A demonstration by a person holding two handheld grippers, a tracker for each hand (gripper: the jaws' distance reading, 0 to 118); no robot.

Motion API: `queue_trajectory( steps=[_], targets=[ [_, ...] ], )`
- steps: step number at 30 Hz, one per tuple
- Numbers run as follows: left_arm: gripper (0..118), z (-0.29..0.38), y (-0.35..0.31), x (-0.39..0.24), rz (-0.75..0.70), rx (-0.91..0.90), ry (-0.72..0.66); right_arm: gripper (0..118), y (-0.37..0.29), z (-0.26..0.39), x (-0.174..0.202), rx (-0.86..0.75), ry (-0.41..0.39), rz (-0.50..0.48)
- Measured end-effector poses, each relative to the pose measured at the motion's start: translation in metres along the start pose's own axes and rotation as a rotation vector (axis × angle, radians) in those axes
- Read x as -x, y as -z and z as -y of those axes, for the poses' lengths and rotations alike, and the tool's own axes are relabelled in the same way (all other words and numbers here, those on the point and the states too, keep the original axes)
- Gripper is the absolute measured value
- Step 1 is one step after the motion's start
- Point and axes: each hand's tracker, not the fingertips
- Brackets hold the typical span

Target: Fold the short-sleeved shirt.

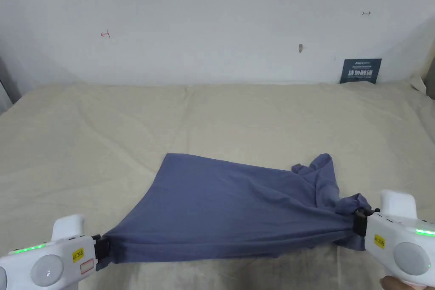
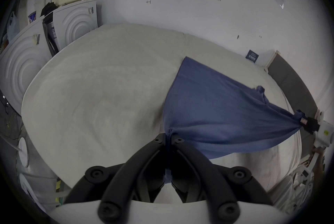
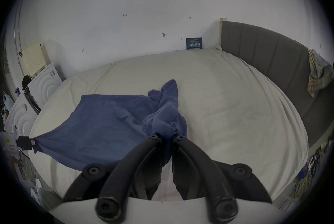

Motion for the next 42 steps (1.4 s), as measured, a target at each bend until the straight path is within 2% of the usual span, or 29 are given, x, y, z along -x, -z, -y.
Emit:
queue_trajectory(
  steps=[3,11,17,20,22,23,24,25,26,27,33,37,42],
  targets=[
    [4,0.030,-0.010,0.004,-0.004,0.038,-0.011,8,-0.013,0.025,-0.012,0.024,0.038,-0.003],
    [4,0.091,0.002,0.001,-0.078,0.225,0.029,8,-0.018,0.099,-0.036,0.193,0.040,0.060],
    [4,0.107,0.025,0.013,-0.098,0.338,-0.063,8,-0.005,0.137,-0.047,0.361,0.083,0.105],
    [4,0.109,0.025,0.016,-0.085,0.341,-0.088,8,-0.003,0.141,-0.047,0.359,0.070,0.105],
    [9,0.105,0.025,0.017,-0.079,0.338,-0.095,16,-0.006,0.134,-0.043,0.355,0.057,0.105],
    [21,0.104,0.020,0.014,-0.068,0.336,-0.103,27,-0.009,0.128,-0.041,0.356,0.048,0.111],
    [42,0.100,0.017,0.013,-0.051,0.324,-0.112,47,-0.014,0.122,-0.040,0.339,0.040,0.117],
    [72,0.095,0.012,0.010,-0.027,0.300,-0.133,78,-0.019,0.112,-0.038,0.298,0.032,0.104],
    [87,0.088,0.007,0.006,0.006,0.268,-0.149,91,-0.026,0.101,-0.035,0.257,0.025,0.085],
    [96,0.080,-0.001,0.000,0.028,0.232,-0.158,93,-0.032,0.089,-0.032,0.211,0.016,0.071],
    [98,0.013,-0.049,-0.057,0.095,-0.048,-0.029,93,-0.087,0.011,-0.001,-0.142,-0.072,0.003],
    [98,-0.018,-0.086,-0.096,0.097,-0.302,0.052,93,-0.126,-0.022,0.021,-0.372,-0.126,-0.025],
    [97,-0.034,-0.117,-0.131,0.079,-0.561,0.129,92,-0.157,-0.040,0.044,-0.563,-0.187,0.025]
  ],
)
